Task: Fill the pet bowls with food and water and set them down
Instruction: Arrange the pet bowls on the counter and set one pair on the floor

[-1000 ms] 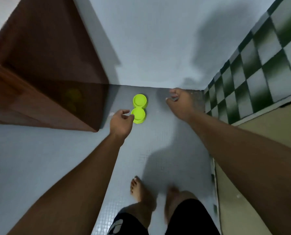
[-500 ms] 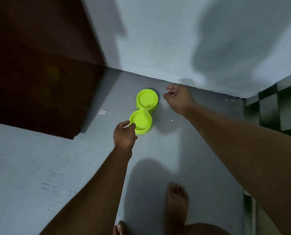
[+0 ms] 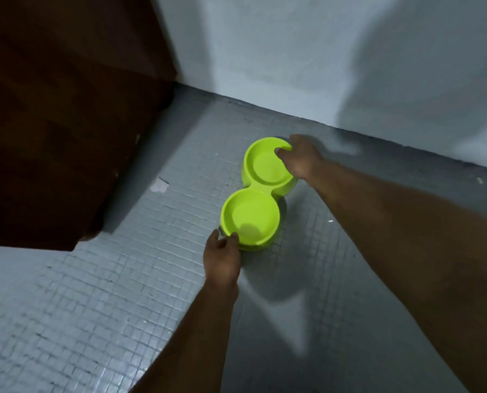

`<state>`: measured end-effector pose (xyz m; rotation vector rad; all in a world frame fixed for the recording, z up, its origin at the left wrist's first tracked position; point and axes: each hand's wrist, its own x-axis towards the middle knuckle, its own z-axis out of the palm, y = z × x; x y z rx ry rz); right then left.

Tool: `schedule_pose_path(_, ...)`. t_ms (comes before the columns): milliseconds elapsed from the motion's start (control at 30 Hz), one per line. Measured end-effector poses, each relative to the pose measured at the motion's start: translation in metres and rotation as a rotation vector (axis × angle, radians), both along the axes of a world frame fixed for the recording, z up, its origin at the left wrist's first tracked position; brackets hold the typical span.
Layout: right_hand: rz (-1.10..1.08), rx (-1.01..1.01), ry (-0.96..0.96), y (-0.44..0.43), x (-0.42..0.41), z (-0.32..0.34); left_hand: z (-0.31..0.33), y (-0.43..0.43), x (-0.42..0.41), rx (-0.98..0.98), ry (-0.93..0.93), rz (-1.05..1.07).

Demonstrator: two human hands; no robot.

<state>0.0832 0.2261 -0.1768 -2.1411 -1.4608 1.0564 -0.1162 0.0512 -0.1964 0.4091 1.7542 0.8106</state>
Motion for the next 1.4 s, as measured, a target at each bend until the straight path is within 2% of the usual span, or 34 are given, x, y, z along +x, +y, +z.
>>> schedule_pose_path(100,-0.032,0.017,0.067,-0.004,-0.002,-0.01,0.0,0.0,0.0,0.025,0.004,-0.026)
schedule_pose_path(200,-0.05,0.036,0.028,-0.006,0.002,-0.009,0.001,0.001,0.0,0.064,0.018,-0.013)
schedule_pose_path(400,-0.126,0.168,-0.028,-0.016,0.005,0.015,0.015,-0.001,-0.001,0.269,0.159,-0.028)
schedule_pose_path(467,-0.21,0.217,0.009,-0.025,0.008,0.028,-0.02,-0.003,-0.009,0.246,0.133,-0.015)
schedule_pose_path(533,-0.308,0.246,0.033,-0.039,0.014,0.049,-0.018,-0.004,-0.016,0.229,0.126,0.006)
schedule_pose_path(733,-0.556,0.294,0.088,-0.102,0.028,0.163,0.182,-0.003,-0.022,0.323,0.067,-0.003)
schedule_pose_path(967,-0.676,0.344,0.184,-0.176,0.014,0.36,0.357,-0.001,-0.039,0.474,0.256,-0.189)
schedule_pose_path(1133,-0.731,0.395,0.226,-0.236,-0.009,0.493,0.488,-0.012,-0.056,0.557,0.274,-0.26)
schedule_pose_path(1400,-0.857,0.521,0.286,-0.326,-0.042,0.63,0.633,-0.064,-0.082,0.671,0.197,-0.35)
